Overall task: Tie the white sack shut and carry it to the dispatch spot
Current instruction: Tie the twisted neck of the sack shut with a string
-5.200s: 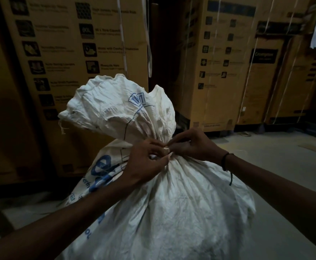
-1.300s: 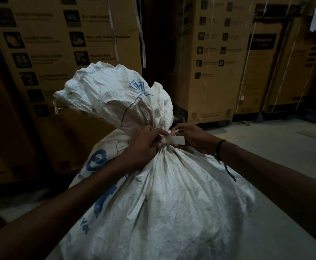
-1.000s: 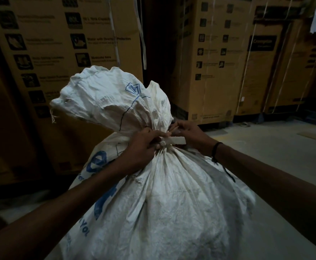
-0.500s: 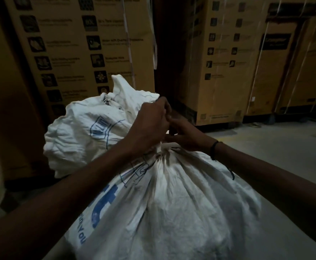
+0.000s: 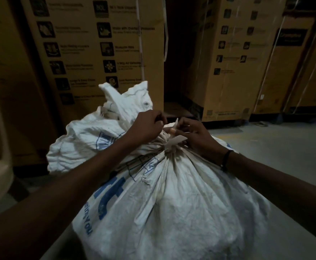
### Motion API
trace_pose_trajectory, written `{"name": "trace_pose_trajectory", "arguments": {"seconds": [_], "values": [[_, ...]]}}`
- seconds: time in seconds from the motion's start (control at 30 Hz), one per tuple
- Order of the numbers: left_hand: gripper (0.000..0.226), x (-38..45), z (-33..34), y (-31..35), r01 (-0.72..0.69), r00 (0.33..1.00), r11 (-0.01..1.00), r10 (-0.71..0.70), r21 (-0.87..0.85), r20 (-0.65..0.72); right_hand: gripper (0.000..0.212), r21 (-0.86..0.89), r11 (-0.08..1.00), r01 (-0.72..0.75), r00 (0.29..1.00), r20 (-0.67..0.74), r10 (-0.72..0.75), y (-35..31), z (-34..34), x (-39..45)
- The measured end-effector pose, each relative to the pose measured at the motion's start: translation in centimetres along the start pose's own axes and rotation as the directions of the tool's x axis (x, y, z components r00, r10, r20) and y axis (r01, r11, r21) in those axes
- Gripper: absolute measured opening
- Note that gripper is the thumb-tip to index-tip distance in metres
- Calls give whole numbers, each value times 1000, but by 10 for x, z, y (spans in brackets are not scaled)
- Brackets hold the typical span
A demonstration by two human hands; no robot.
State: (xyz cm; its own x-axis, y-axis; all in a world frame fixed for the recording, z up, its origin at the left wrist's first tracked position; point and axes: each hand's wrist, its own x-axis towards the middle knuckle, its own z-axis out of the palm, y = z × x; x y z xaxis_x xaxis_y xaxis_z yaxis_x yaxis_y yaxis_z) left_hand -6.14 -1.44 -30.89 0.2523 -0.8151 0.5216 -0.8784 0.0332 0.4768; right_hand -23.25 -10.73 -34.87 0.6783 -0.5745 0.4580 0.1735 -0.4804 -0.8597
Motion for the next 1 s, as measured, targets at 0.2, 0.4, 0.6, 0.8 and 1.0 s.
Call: {"name": "trace_pose_trajectory", "arguments": {"seconds": [0.2, 0.4, 0.6, 0.8, 1.0], "values": [[14, -31, 12, -11, -36, 998, 998, 33, -46, -60, 20, 46, 999, -24, 992, -125, 30, 13, 2, -5], [11, -52, 14, -18, -102, 991, 993, 96, -52, -98, 16, 131, 983, -128, 980, -134, 146, 13, 6, -9], [8, -62, 24, -14, -94, 984, 986, 71, -137, -163, 17, 56, 985, -162, 973, -154, 169, 5, 3, -18], [12, -62, 29, -7, -110, 973, 980, 72, -164, -220, 24, -29, 969, -247, 945, -230, 234, -10, -2, -14], [13, -63, 30, -4, -108, 970, 980, 67, -168, -235, 17, -354, 911, -213, 974, -154, 168, -24, -1, -6]]}}
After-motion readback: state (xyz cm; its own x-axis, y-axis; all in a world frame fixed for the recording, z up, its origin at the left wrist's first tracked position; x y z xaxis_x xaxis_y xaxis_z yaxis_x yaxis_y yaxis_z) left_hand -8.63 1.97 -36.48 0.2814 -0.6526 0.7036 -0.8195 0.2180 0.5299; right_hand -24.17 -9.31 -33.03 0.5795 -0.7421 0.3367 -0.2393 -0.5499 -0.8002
